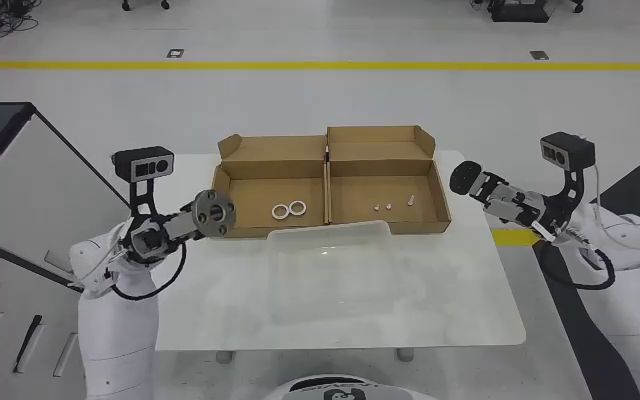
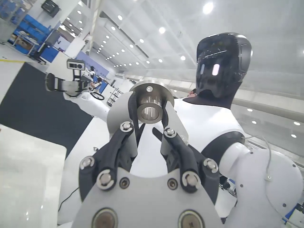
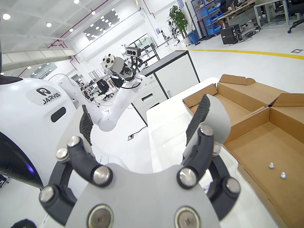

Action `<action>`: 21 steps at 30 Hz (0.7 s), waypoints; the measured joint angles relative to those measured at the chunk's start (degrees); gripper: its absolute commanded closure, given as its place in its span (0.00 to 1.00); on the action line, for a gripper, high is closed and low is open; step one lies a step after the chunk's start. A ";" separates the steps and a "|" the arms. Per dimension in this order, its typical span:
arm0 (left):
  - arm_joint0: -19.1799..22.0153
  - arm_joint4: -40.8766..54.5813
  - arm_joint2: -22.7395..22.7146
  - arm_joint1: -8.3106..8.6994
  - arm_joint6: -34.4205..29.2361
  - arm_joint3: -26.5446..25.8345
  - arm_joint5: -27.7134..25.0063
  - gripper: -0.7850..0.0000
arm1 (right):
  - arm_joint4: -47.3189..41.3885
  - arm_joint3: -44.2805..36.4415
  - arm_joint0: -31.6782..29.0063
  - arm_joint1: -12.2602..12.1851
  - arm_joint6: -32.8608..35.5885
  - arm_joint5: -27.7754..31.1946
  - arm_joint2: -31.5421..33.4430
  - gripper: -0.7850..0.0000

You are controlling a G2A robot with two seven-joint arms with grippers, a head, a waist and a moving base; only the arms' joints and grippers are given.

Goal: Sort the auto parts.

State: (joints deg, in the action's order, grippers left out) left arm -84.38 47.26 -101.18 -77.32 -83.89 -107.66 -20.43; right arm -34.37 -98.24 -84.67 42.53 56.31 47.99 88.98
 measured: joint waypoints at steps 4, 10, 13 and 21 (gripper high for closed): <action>-0.27 0.55 0.48 0.20 0.85 0.11 -0.84 1.00 | 0.00 0.00 0.00 0.00 0.00 0.00 0.00 0.00; -0.23 12.87 0.86 -0.25 -0.19 2.05 0.20 1.00 | 0.00 0.00 0.00 0.00 0.00 0.00 0.00 0.00; -0.04 19.19 0.50 -0.72 -1.43 3.25 1.44 1.00 | 0.00 0.00 0.00 0.00 0.00 0.00 0.00 0.00; 0.57 26.27 -0.45 -2.02 -4.11 4.96 4.14 1.00 | 0.00 0.00 0.00 0.00 0.00 0.00 0.00 0.00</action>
State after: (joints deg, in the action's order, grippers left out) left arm -83.81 73.53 -101.62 -79.34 -88.00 -102.70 -16.30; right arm -34.37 -98.24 -84.67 42.53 56.31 47.99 88.98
